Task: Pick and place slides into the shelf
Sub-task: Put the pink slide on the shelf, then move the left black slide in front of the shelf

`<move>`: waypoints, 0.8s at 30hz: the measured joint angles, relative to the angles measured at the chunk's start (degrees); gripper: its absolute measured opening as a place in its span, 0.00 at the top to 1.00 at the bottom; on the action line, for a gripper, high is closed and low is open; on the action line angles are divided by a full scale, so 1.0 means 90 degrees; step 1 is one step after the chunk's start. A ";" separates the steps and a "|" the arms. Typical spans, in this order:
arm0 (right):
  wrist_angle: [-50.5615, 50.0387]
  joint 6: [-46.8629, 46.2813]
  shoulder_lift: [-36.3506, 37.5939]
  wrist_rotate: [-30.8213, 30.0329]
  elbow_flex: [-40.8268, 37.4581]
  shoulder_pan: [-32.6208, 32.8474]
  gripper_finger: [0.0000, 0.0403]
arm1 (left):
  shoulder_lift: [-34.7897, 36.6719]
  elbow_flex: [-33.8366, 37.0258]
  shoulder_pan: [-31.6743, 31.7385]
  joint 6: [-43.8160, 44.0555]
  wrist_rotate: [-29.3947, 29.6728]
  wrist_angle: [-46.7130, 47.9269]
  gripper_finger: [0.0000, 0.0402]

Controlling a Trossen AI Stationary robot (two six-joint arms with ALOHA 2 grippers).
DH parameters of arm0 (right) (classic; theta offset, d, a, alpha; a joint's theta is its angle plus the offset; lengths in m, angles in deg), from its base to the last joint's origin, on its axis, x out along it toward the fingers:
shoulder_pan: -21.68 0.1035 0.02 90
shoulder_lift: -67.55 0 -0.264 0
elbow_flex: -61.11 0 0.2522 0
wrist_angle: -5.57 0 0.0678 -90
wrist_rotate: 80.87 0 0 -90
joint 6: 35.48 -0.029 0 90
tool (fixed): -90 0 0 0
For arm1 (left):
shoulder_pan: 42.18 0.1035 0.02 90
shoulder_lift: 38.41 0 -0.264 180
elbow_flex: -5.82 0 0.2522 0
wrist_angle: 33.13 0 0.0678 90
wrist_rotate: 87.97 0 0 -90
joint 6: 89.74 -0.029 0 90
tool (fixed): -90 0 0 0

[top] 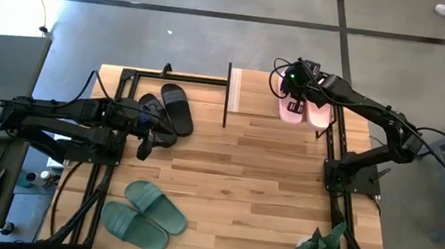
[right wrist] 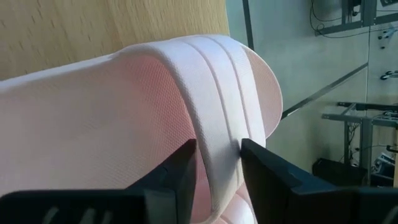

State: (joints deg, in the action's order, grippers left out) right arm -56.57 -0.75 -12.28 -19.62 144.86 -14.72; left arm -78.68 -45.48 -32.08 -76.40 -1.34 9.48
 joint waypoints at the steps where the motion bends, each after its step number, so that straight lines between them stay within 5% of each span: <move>1: 0.0000 -0.0020 0.0000 0.0000 0.0000 0.0000 0.70 | 0.0002 -0.0001 -0.0001 0.0000 0.0000 0.0000 0.56; 24: -0.0310 -0.0324 0.0251 0.0063 0.0000 0.0007 0.61 | 0.0000 -0.0002 0.0000 0.0000 0.0000 0.0000 0.56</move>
State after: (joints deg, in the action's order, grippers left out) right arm -59.36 -3.67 -10.02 -19.06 144.86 -14.65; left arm -78.68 -45.50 -32.08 -76.40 -1.34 9.48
